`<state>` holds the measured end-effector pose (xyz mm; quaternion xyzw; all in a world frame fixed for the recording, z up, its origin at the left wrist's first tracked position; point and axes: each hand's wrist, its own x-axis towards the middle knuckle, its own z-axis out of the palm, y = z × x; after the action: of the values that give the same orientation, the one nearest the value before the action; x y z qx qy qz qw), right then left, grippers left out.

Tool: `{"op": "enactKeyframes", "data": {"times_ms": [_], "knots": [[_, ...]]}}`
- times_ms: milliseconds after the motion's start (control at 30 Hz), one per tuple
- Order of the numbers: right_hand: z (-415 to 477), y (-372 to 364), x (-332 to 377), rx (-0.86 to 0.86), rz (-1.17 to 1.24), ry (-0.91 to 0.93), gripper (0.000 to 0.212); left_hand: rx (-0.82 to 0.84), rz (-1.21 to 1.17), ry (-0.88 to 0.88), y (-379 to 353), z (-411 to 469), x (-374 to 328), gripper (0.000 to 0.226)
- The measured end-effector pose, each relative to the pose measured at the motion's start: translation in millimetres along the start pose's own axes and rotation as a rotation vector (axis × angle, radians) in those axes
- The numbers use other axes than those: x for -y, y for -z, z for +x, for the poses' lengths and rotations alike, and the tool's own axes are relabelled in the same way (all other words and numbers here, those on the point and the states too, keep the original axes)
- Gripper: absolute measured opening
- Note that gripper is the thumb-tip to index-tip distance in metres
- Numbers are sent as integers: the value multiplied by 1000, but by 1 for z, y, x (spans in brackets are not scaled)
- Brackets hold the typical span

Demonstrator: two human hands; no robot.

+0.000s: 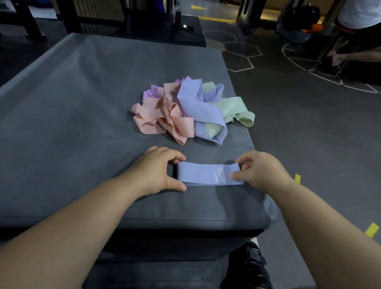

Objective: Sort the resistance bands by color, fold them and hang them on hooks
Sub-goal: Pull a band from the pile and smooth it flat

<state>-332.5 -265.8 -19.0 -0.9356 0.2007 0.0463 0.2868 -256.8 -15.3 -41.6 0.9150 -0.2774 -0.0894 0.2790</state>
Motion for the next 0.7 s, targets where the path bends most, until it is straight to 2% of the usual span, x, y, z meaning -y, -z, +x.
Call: {"op": "enactKeyframes", "data": {"times_ms": [100, 333, 467, 533, 600, 700], "knots": [[0, 0, 1, 2, -6, -7, 30, -1, -15, 7, 1, 0, 0, 76], [2, 0, 3, -8, 18, 18, 31, 31, 4, 17, -1, 1, 0, 61], [2, 0, 5, 18, 54, 2, 34, -32, -15, 21, -4, 3, 1, 37], [2, 1, 6, 46, 116, -16, 36, -35, 13, 26, -5, 0, -1, 34], [2, 1, 6, 71, 148, -18, 32, -46, 33, 42, -5, -1, -3, 38], [2, 3, 5, 82, 177, -25, 14, -60, 31, 63, -5, -1, -6, 41]]}}
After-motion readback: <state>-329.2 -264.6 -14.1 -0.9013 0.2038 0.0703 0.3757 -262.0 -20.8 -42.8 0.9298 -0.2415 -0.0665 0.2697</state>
